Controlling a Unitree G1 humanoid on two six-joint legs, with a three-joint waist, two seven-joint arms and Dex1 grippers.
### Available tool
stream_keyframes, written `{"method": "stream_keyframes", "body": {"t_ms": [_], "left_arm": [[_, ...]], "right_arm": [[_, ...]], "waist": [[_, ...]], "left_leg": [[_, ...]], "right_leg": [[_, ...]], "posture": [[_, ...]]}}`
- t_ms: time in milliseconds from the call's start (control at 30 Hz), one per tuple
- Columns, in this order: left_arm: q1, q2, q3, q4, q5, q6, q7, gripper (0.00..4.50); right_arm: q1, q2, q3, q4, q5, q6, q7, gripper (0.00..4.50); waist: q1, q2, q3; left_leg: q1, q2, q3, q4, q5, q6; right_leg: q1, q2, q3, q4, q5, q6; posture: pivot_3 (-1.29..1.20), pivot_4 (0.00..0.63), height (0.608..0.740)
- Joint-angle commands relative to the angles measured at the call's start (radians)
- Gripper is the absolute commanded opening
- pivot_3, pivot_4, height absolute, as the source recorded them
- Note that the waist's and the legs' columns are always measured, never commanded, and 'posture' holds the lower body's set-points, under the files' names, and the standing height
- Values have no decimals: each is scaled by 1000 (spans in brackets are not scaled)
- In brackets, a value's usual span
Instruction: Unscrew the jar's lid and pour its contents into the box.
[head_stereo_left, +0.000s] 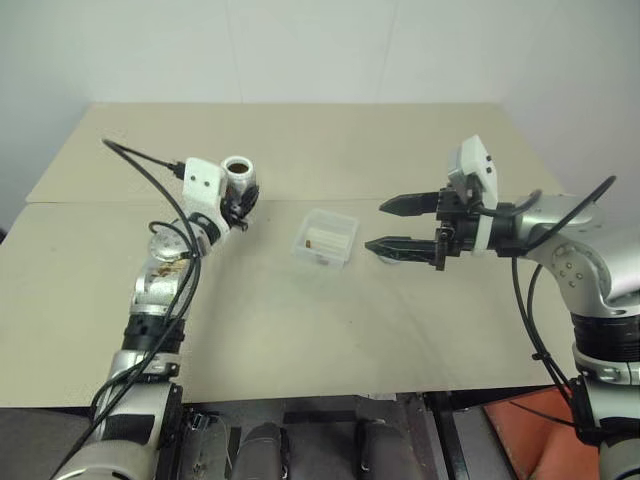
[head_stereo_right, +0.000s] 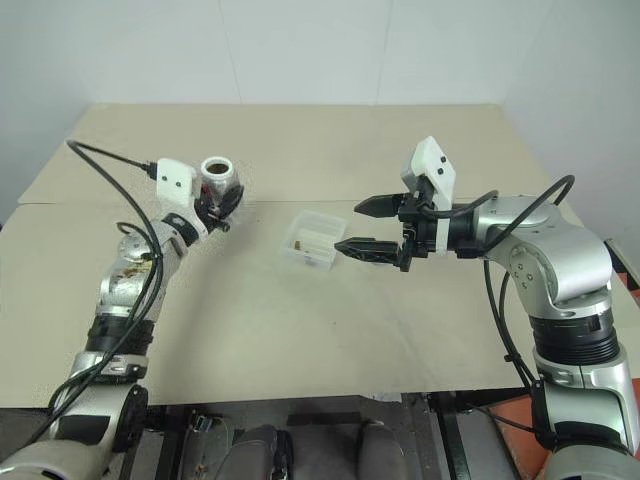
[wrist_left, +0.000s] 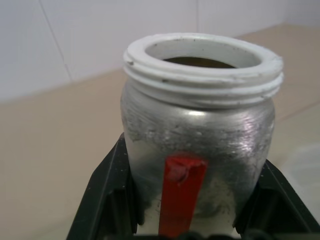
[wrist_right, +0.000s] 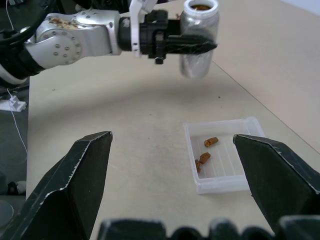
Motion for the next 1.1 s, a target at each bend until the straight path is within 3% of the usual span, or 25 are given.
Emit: {"method": "stream_keyframes", "body": {"t_ms": [33, 533, 567, 767, 1100], "left_arm": [[37, -21, 41, -91, -55, 35, -21, 1923], [26, -113, 70, 122, 7, -108, 28, 1923], [27, -111, 67, 126, 10, -106, 23, 2654], [103, -82, 55, 23, 23, -62, -1, 4461], [368, 50, 77, -393, -33, 177, -53, 4461]], "right_arm": [[-26, -16, -12, -3, -16, -30, 5, 4484], [-25, -12, -19, -6, -41, -19, -18, 4484], [-24, -12, -19, -7, -41, -19, -19, 4500], [-13, -16, -25, -22, -34, -16, -24, 4500], [6, -7, -17, -28, -47, -23, -54, 4500]], "waist": [[1, 0, 0], [13, 0, 0], [13, 0, 0], [10, 0, 0], [6, 0, 0]], "left_leg": [[0, 0, 0, 0, 0, 0], [0, 0, -1, 3, 0, 1], [0, 0, -1, 3, 0, 1], [0, 0, -1, 3, -1, 1], [0, 0, -1, 3, -1, 1]], "right_leg": [[0, 0, 0, 0, 0, 0], [1, 0, 0, -2, 1, -1], [1, 0, 0, -2, 1, -1], [1, 0, 0, -2, 1, 0], [1, 0, 0, -2, 1, -1]], "posture": [[0, 150, 740], [0, 150, 740], [0, 150, 740], [0, 150, 740], [0, 150, 740]]}}
